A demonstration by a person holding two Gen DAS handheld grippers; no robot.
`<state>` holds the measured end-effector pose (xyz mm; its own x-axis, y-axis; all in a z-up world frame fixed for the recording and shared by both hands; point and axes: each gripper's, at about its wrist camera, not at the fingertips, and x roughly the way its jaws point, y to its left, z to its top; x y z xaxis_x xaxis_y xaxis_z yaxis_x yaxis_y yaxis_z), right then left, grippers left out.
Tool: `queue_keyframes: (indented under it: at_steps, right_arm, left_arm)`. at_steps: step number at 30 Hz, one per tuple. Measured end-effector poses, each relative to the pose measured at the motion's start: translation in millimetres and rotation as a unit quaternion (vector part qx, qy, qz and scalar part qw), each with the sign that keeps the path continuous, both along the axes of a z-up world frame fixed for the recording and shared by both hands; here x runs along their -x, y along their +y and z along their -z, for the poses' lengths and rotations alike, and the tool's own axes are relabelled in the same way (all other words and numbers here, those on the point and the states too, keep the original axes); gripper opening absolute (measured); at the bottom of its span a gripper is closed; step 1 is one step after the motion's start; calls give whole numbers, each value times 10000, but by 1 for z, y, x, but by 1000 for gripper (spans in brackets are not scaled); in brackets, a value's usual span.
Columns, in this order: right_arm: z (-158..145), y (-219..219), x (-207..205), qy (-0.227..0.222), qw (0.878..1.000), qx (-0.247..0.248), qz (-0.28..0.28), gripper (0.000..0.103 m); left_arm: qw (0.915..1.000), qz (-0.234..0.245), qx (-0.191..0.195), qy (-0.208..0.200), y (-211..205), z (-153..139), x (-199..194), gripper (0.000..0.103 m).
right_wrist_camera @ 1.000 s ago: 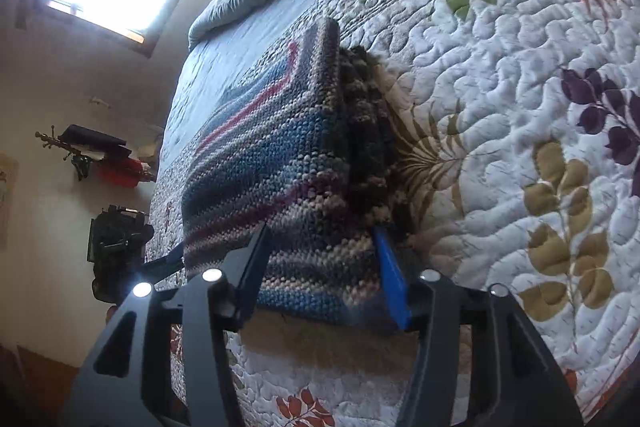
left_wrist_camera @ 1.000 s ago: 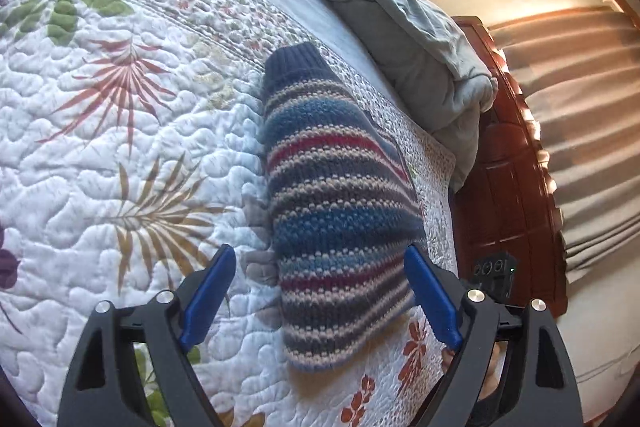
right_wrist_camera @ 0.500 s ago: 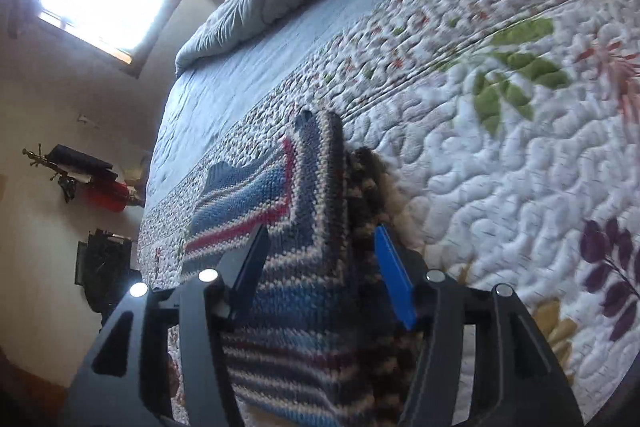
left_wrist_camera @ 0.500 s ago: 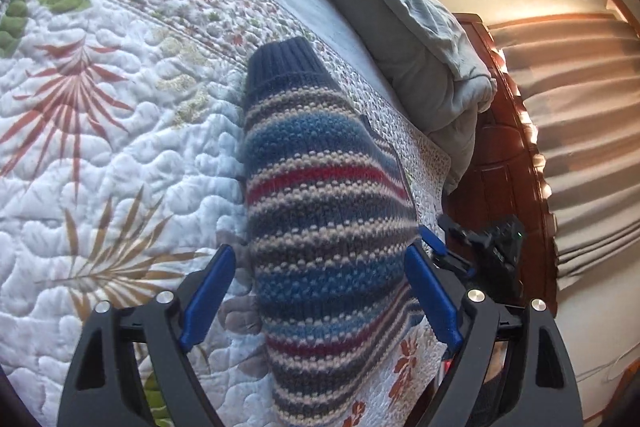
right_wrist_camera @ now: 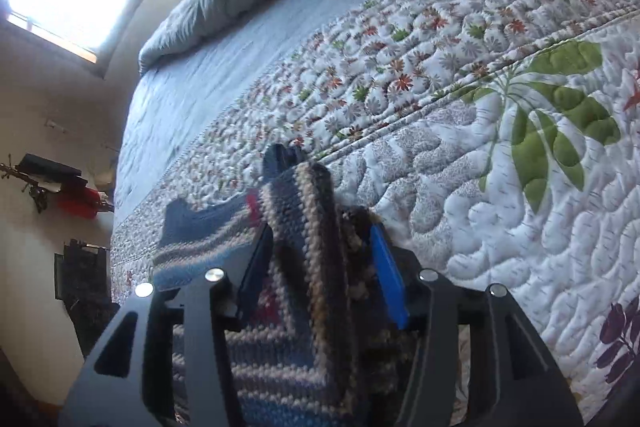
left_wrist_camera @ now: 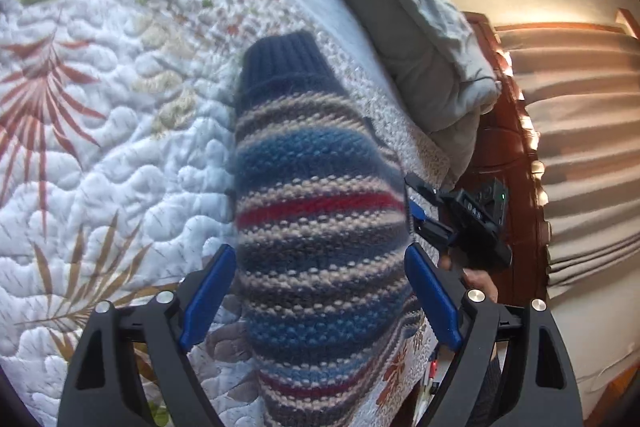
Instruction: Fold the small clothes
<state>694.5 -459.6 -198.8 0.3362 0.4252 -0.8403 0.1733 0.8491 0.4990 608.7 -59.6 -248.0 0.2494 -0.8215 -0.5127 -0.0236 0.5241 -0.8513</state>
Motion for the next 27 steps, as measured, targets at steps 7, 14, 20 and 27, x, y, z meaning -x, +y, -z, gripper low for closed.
queue_keyframes:
  at_steps: [7,14,20,27]
  right_arm:
    - [11,-31,23,315,9880,-1397,-572,97]
    - [35,-45,63,608,9687,-2237,-885,100]
    - [46,3,60,764,9653,-2124,-1314,101]
    - [41,18,71,563,9695,-1937,-1391,73]
  left_arm:
    - [9990,269,352,-9,7,-2,-6,88]
    - [9960,337,642,514,11,19,-15,97]
    - [9948,554,669,528,-15,23,-25,99]
    - [9952,624,564,500,-36,29,-28,97]
